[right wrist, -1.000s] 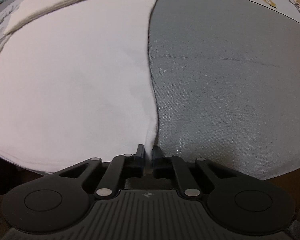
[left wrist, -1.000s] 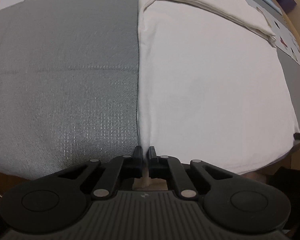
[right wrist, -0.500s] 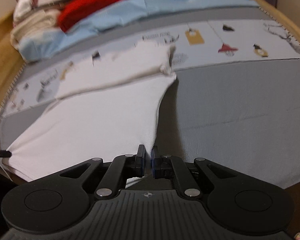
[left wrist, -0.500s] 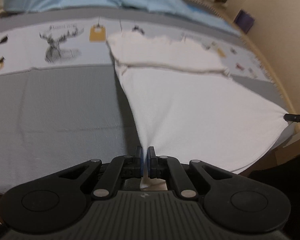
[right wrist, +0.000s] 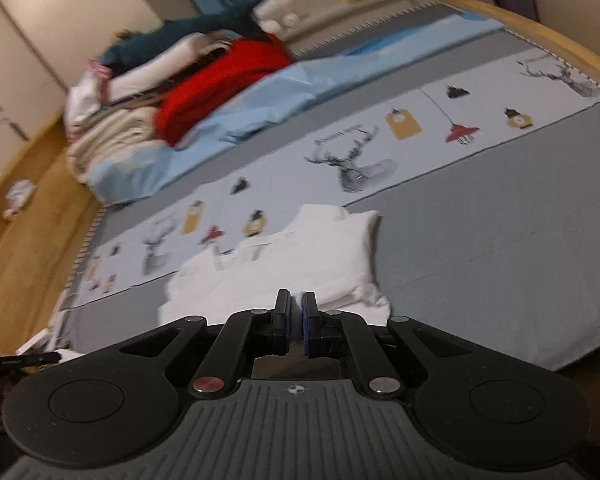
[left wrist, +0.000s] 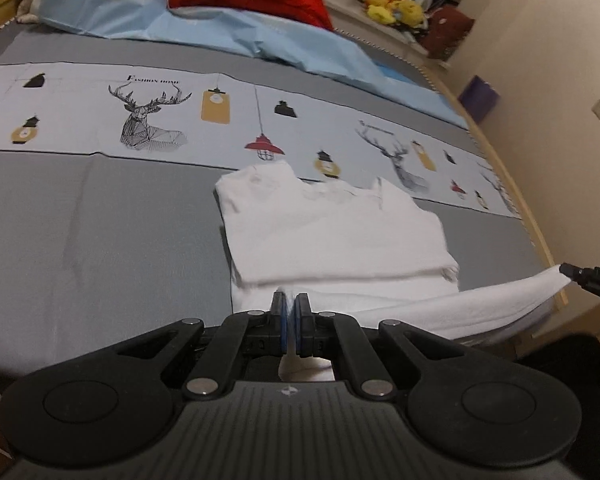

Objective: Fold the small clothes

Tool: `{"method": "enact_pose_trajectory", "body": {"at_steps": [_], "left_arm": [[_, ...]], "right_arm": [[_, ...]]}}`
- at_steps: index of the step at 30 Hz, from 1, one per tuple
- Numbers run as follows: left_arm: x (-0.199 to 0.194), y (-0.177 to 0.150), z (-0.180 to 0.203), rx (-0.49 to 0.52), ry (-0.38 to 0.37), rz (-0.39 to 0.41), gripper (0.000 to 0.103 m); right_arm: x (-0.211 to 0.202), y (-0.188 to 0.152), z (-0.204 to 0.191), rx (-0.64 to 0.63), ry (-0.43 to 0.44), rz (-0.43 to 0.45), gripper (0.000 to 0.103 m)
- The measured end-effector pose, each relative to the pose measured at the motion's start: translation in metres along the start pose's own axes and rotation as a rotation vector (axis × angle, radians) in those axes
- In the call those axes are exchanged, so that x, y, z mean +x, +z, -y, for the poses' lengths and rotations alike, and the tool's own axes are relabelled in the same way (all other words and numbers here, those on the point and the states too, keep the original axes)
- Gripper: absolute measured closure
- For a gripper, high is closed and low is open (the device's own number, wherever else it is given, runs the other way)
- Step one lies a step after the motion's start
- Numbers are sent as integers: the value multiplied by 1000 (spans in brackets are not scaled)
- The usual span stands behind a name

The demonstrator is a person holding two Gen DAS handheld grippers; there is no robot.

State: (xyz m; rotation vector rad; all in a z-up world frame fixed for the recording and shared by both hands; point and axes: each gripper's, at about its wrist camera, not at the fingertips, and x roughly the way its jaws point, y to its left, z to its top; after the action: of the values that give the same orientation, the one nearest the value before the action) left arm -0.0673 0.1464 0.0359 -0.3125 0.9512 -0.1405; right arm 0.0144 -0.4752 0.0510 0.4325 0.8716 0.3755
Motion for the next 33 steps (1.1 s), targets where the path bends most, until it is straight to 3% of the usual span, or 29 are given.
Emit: {"method": "enact_pose_trajectory", "body": {"at_steps": [7, 11, 13, 14, 15, 17, 19, 22, 24, 28, 33], "left_arm": [[128, 83, -31, -8, 94, -95, 99], [185, 101, -58, -81, 84, -108, 98], [192, 110, -69, -154, 55, -91, 97], [186, 115, -73, -164, 55, -42, 95], [180, 119, -77, -166, 69, 6, 90], [174, 121, -86, -181, 93, 39, 89], [180, 116, -91, -166, 97, -17, 87], [199, 105, -80, -18, 131, -129, 78], [208, 98, -72, 61, 144, -141, 74], [224, 101, -65, 99, 105, -141, 61], [247, 107, -52, 127, 104, -121, 59]], "right_arm": [[121, 58, 15, 33, -129, -94, 98], [188, 79, 27, 72, -178, -112, 98], [209, 79, 39, 115, -173, -58, 96], [215, 78, 44, 125, -192, -38, 95], [220, 78, 51, 145, -238, -41, 90], [220, 79, 59, 176, -237, -4, 86], [219, 78, 64, 163, -205, 13, 86], [222, 73, 72, 110, -184, -20, 86], [229, 69, 75, 63, -172, -61, 86], [246, 60, 67, -70, -140, -145, 76], [269, 52, 53, -195, -153, -210, 72]]}}
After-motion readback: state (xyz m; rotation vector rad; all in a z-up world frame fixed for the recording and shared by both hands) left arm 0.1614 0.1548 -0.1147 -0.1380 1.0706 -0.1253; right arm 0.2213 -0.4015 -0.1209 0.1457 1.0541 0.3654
